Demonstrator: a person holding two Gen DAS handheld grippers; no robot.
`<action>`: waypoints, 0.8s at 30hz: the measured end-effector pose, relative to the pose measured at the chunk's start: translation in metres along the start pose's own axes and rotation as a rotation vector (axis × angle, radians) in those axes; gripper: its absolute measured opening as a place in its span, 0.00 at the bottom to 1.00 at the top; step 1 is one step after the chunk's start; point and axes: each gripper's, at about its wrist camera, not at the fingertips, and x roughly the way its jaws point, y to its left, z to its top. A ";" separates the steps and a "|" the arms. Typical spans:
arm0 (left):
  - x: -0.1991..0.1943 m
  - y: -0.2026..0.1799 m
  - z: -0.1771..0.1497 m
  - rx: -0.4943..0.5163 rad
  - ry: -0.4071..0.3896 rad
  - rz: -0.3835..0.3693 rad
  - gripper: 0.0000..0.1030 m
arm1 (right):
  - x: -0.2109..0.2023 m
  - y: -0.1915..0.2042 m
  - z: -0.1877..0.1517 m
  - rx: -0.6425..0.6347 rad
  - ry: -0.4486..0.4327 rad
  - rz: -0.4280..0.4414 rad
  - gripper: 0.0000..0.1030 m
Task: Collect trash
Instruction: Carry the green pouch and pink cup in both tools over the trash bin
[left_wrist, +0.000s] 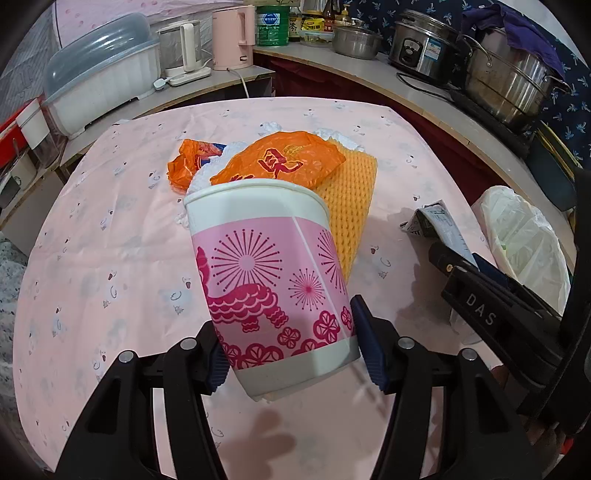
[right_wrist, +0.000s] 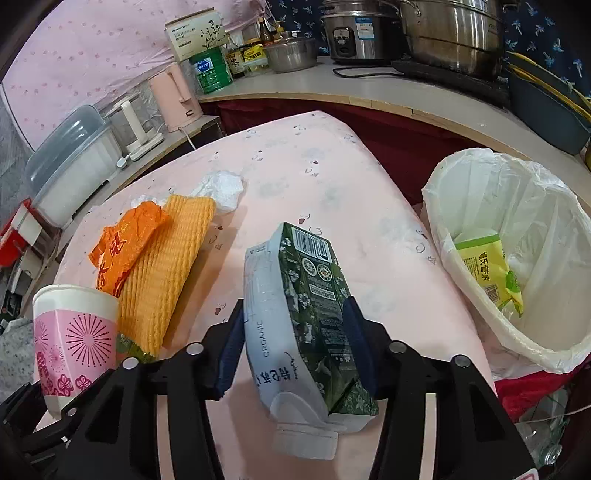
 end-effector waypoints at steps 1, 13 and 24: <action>0.000 -0.001 0.000 0.002 0.000 0.000 0.54 | -0.004 0.000 0.001 -0.003 -0.013 -0.001 0.40; -0.022 -0.026 -0.002 0.050 -0.034 -0.022 0.54 | -0.040 -0.035 0.004 0.089 -0.053 0.038 0.23; -0.039 -0.072 -0.006 0.131 -0.056 -0.076 0.54 | -0.080 -0.073 0.003 0.152 -0.118 0.060 0.18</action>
